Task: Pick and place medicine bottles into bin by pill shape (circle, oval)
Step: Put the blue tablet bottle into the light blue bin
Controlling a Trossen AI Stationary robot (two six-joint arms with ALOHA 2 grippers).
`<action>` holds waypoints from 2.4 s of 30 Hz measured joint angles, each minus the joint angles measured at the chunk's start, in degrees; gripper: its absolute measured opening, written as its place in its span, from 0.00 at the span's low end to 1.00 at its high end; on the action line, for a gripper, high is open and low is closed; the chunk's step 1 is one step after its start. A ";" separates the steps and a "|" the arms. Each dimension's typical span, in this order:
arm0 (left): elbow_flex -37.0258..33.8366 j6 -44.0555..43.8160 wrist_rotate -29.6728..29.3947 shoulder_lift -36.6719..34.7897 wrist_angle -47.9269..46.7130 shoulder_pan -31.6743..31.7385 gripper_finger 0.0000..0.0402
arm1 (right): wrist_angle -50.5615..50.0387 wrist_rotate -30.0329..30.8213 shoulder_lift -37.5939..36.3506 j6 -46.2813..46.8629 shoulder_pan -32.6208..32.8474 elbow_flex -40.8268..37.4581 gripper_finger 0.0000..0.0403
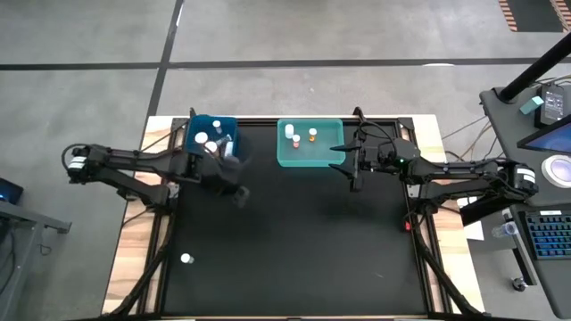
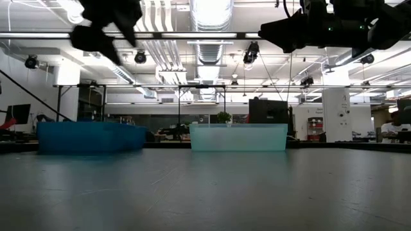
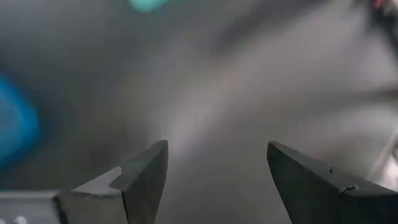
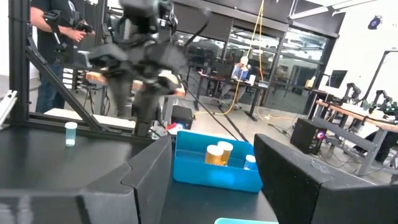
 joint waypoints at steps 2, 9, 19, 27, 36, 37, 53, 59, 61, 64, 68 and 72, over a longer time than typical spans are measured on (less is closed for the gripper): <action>2.38 -4.49 4.11 2.14 -6.31 -2.30 0.64 | 0.08 0.00 0.00 0.02 0.00 0.00 0.54; 5.53 -18.74 9.02 7.20 -16.72 -13.14 0.64 | 0.42 0.00 -0.02 0.07 0.00 0.00 0.54; 5.29 -41.57 9.55 7.59 -16.89 -31.78 0.64 | 0.42 0.00 -0.02 0.07 0.00 0.00 0.54; 4.64 -54.63 9.96 8.16 -18.36 -43.31 0.64 | 0.42 0.00 -0.02 1.02 0.00 0.00 0.54; -0.20 -66.36 9.60 9.93 -19.54 -50.60 0.64 | 0.42 0.00 -0.02 1.65 0.00 0.02 0.54; -0.82 -66.70 10.00 10.29 -19.52 -50.87 0.64 | 0.42 0.00 -0.02 1.72 0.00 0.02 0.54; -8.68 -66.25 12.41 12.99 -15.50 -51.71 0.64 | 0.42 0.00 -0.02 1.50 0.00 0.02 0.54; -12.22 -65.13 12.57 12.99 -9.49 -51.73 0.64 | 0.42 0.00 -0.02 1.36 0.00 0.02 0.54; -12.55 -65.13 12.76 12.99 -9.68 -51.73 0.63 | 0.42 0.00 -0.02 1.36 0.00 0.02 0.54; -12.60 -65.12 13.01 12.99 -9.62 -51.68 0.59 | 0.42 0.00 -0.02 1.36 0.00 0.02 0.54; -12.60 -65.11 13.01 12.99 -9.61 -51.68 0.50 | 0.42 0.00 -0.02 1.36 0.00 0.02 0.54; -12.60 -65.11 13.01 12.99 -9.51 -51.68 0.39 | 0.42 0.00 -0.02 1.38 0.00 0.02 0.54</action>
